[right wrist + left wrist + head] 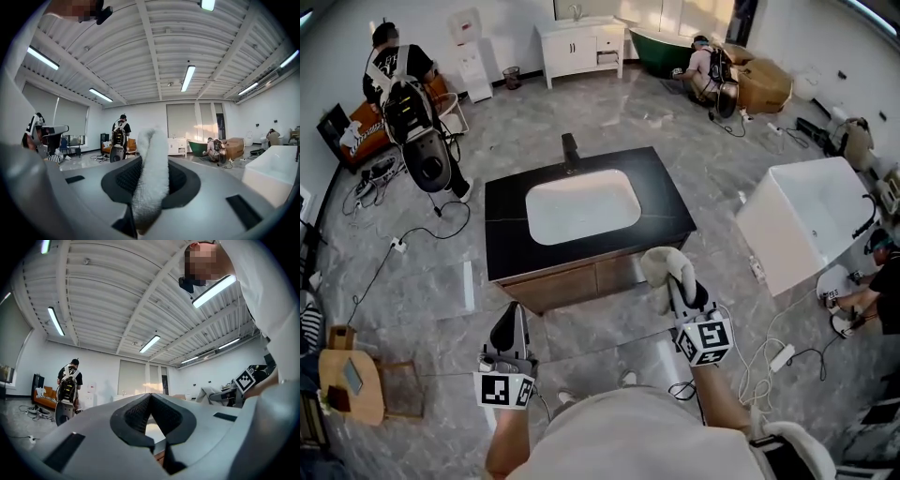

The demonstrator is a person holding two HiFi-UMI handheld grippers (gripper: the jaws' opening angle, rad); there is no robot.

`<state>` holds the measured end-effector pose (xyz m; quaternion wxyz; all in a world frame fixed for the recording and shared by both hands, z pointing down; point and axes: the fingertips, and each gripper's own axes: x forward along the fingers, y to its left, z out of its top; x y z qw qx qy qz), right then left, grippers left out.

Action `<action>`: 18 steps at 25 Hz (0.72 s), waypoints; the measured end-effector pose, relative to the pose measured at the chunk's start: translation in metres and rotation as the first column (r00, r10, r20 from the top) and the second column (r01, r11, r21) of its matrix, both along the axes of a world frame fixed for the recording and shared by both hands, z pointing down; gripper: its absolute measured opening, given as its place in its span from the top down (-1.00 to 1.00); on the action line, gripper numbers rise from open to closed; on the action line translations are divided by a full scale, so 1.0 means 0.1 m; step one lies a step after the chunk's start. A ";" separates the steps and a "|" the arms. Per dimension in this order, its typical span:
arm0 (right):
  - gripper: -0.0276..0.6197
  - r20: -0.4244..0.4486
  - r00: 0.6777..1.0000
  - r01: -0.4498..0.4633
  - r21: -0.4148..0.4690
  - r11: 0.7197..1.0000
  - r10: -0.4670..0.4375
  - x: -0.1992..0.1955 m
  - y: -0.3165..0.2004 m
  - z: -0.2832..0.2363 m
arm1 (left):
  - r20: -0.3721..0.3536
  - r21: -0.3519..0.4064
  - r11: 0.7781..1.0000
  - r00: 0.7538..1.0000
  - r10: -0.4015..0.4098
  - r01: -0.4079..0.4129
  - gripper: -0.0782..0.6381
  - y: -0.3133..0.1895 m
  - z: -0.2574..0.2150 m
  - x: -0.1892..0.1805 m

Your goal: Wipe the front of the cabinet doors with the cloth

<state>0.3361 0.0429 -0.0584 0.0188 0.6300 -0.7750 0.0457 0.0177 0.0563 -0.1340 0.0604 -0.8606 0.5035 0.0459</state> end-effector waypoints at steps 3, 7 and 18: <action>0.59 0.056 0.998 0.005 0.018 1.000 -0.006 -0.09 0.02 -0.14 | -0.001 -0.005 1.000 1.000 -0.005 0.005 0.73 -0.01 0.02 -0.04; 0.59 0.103 0.994 0.028 0.059 0.998 -0.034 -0.20 0.00 -0.42 | -0.013 -0.005 1.000 1.000 -0.025 0.025 0.73 0.00 -0.06 -0.10; 0.59 0.074 0.977 0.179 0.208 0.962 -0.198 -0.90 0.36 -1.13 | -0.016 0.027 0.997 0.997 -0.072 0.073 0.73 0.30 -0.37 -0.47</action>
